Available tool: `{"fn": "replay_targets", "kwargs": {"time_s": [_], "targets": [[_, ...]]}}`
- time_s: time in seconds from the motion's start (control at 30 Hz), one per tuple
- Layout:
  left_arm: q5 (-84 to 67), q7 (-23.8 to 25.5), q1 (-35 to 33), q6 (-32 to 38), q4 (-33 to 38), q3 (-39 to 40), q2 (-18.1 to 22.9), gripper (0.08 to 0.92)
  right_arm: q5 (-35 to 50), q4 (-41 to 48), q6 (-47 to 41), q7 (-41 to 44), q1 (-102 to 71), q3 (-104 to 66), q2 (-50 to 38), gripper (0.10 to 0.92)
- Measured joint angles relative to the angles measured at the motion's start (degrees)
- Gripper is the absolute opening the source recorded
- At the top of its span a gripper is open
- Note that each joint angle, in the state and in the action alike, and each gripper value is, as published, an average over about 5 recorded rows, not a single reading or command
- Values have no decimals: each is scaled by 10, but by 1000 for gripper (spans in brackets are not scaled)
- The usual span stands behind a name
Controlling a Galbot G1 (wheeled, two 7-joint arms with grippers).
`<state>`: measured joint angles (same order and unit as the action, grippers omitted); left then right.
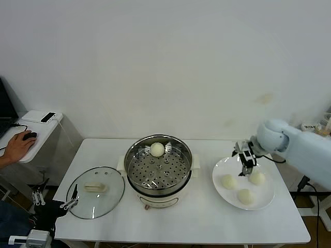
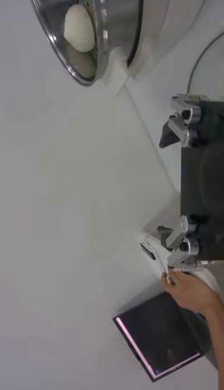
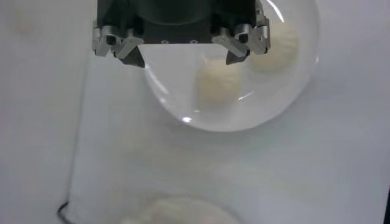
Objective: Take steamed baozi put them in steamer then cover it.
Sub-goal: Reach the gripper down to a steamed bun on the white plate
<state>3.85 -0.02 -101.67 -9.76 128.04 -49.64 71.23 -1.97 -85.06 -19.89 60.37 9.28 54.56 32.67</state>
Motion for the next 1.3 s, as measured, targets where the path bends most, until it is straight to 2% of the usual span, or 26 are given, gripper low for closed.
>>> {"fn": "replay_targets", "kwargs": {"time_s": [0.4, 0.93, 1.07, 1.3], "targets": [[2, 0, -2, -1, -1, 2, 0, 823, -28, 47, -1, -10, -99, -58, 28, 823], [2, 1, 1, -1, -5, 1, 3, 823, -54, 112, -2, -28, -138, -86, 84, 819], [3, 1, 0, -1, -4, 1, 4, 823, -57, 119, -3, -32, -143, -89, 94, 781], [3, 1, -1, -1, -2, 1, 6, 823, -62, 128, -8, -36, -144, -94, 103, 665]]}}
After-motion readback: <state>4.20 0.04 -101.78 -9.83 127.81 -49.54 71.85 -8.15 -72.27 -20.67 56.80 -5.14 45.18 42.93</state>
